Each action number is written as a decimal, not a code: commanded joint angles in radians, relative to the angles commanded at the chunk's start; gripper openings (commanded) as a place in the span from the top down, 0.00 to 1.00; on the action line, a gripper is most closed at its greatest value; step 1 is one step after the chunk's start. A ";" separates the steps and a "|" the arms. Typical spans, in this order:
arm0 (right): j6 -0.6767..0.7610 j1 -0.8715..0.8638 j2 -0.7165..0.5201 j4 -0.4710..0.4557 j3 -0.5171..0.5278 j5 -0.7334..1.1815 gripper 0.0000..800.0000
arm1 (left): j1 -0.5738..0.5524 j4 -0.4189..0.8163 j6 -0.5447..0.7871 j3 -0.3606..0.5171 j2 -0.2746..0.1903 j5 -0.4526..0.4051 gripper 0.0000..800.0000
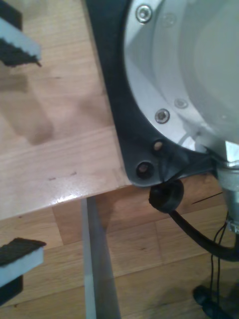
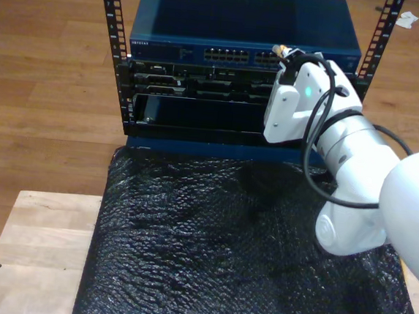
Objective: Grab the cable and plug it in
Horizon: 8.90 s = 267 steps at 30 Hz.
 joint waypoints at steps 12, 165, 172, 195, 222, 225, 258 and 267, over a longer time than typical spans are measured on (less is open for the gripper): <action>-0.098 0.037 0.149 0.107 -0.057 -0.130 1.00 | 0.000 0.000 0.000 0.000 0.000 0.000 0.00; -0.295 0.172 0.542 0.643 -0.517 -0.229 1.00 | 0.000 0.000 0.000 0.000 0.000 0.000 0.00; -0.296 0.172 0.555 0.643 -0.528 -0.226 1.00 | 0.000 0.000 0.000 0.000 0.000 0.000 0.00; -0.296 0.164 0.575 0.640 -0.585 -0.193 1.00 | 0.000 0.000 0.000 0.000 0.000 0.000 0.00; -0.290 0.195 0.288 0.635 -0.276 -0.086 0.53 | 0.000 0.000 0.000 -0.002 0.000 0.000 0.00; -0.292 0.195 0.210 0.635 -0.207 -0.006 0.47 | 0.000 0.000 0.000 0.000 0.000 0.000 0.00; -0.726 -0.456 -0.582 0.617 0.055 1.419 0.01 | 0.000 0.002 0.000 0.000 0.000 0.000 0.00; -0.858 -0.703 -0.655 0.608 0.058 1.755 0.01 | 0.000 0.000 0.000 0.000 0.000 0.000 0.00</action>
